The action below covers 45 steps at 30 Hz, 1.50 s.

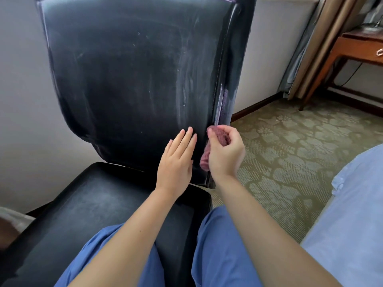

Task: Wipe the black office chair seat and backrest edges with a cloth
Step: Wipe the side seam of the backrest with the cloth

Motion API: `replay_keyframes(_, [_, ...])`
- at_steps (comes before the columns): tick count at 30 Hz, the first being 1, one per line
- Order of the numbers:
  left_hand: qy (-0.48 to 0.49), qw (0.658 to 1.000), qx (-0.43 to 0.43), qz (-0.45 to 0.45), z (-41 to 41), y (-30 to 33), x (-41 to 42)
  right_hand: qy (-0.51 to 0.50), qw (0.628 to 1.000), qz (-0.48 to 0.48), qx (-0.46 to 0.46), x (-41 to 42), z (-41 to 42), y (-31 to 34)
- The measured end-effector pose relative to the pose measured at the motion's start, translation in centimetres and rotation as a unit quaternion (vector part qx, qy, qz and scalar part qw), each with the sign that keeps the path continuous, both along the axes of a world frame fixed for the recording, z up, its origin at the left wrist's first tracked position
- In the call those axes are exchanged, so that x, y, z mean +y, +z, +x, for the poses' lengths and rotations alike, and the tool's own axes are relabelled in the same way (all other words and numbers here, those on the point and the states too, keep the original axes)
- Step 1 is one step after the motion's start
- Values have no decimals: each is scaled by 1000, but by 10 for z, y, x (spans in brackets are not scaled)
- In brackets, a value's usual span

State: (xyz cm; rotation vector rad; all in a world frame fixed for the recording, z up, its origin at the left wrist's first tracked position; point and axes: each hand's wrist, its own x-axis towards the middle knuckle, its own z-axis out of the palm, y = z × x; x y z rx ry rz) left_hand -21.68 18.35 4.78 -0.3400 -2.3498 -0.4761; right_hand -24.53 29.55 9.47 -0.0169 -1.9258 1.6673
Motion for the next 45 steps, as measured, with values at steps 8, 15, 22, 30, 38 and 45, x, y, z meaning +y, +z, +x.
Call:
replay_keyframes(8, [14,999,-40,10,5,-12,6,-1,977,-52,-206,17,25,-83])
replay_keyframes(15, [16,999,-42,17,6,-25,10,44,994,-29,-99,2,21,-49])
replay_keyframes(22, [18,999,-38,9,4,-27,7,0,981,-85,-171,11,19,-71])
replay_keyframes(30, [33,999,15,-6,4,-20,6,21,992,-100,-76,8,14,-29])
replay_keyframes(38, [21,998,64,-9,-3,14,-4,28,999,-19,8,3,18,-11])
replay_keyframes(45, [17,999,29,-8,-11,43,0,18,998,50,40,7,-4,15])
